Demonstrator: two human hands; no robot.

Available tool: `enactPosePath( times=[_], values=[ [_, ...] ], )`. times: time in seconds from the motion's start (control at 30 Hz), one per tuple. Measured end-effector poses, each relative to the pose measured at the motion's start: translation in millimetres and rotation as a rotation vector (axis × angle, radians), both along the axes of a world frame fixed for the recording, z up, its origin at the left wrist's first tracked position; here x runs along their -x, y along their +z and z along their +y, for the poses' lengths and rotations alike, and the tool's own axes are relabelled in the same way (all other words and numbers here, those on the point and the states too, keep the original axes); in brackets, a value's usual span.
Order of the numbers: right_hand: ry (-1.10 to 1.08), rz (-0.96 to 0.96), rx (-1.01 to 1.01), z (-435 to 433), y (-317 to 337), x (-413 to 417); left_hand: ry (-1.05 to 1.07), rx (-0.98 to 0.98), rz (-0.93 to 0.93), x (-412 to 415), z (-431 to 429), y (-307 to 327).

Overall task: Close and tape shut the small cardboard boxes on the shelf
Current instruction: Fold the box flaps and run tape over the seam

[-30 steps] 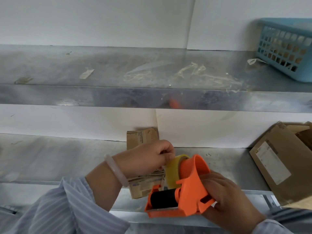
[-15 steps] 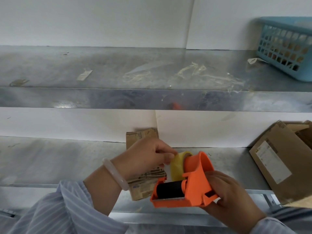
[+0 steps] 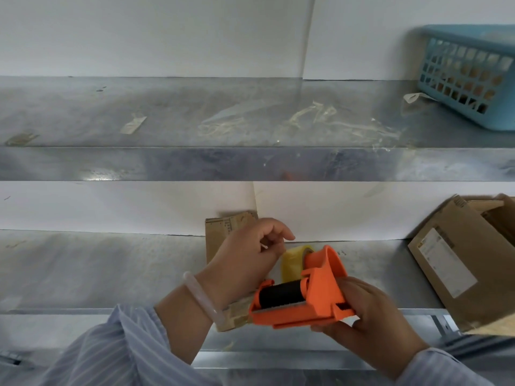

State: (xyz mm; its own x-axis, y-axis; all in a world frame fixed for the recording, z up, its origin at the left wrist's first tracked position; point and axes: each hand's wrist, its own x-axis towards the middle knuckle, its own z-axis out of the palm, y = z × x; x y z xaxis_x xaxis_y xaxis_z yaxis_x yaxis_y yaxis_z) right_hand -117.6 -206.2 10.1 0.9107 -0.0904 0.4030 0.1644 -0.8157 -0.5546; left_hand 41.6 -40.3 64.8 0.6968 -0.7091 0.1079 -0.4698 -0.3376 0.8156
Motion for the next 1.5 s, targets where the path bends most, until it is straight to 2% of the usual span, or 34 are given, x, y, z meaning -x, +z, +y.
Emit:
enactPosePath(
  times=[0.07,0.13,0.23,0.33,0.5,0.57,0.63,0.8,0.9,1.03,1.13,1.2,1.27,1.33,1.5],
  values=[
    [-0.029,0.044,-0.06,1.5,-1.4,1.6,0.02,0.115,0.1,-0.5,0.3,2.1],
    [-0.088,0.118,-0.216,1.8,-2.5,4.3,-0.007,0.212,0.2,-1.5,2.2,7.7],
    [-0.172,0.187,-0.415,3.6,-3.4,8.5,-0.035,0.263,0.287,1.9,1.7,16.7],
    [-0.165,0.213,-0.639,8.8,-1.8,6.9,0.018,0.35,0.366,4.8,-1.2,22.4],
    [0.033,0.294,-1.174,15.1,-9.0,2.5,0.056,0.296,0.24,-0.2,-7.4,31.5],
    [0.048,0.298,-1.309,19.4,-11.5,2.5,0.054,0.26,0.236,0.4,-9.3,34.3],
    [0.042,0.307,-1.285,20.1,-12.6,3.6,0.054,0.252,0.26,2.6,-10.2,37.0],
    [-0.025,0.341,-0.934,16.2,-7.9,7.4,0.013,0.265,0.312,8.3,-9.2,43.6],
    [-0.052,0.306,-0.912,16.7,-6.0,9.2,-0.026,0.255,0.254,13.7,-9.6,50.2],
    [-0.014,0.277,-0.919,15.8,-2.5,7.5,0.001,0.333,0.275,18.1,-11.2,53.1],
    [0.05,0.259,-1.04,14.8,-6.4,4.8,0.03,0.361,0.259,19.0,-13.6,55.4],
    [0.124,0.266,-1.216,16.1,-11.6,3.9,0.028,0.328,0.191,15.8,-16.1,59.3],
    [0.297,0.262,-1.429,19.0,-11.7,2.1,0.052,0.293,0.155,8.6,-18.5,65.5],
    [0.446,0.232,-1.543,25.7,-10.5,1.7,0.054,0.261,0.204,-0.7,-20.3,72.0],
    [0.331,0.106,-1.825,25.4,-28.0,9.6,0.063,0.233,0.264,-10.0,-14.7,70.6]
  ],
)
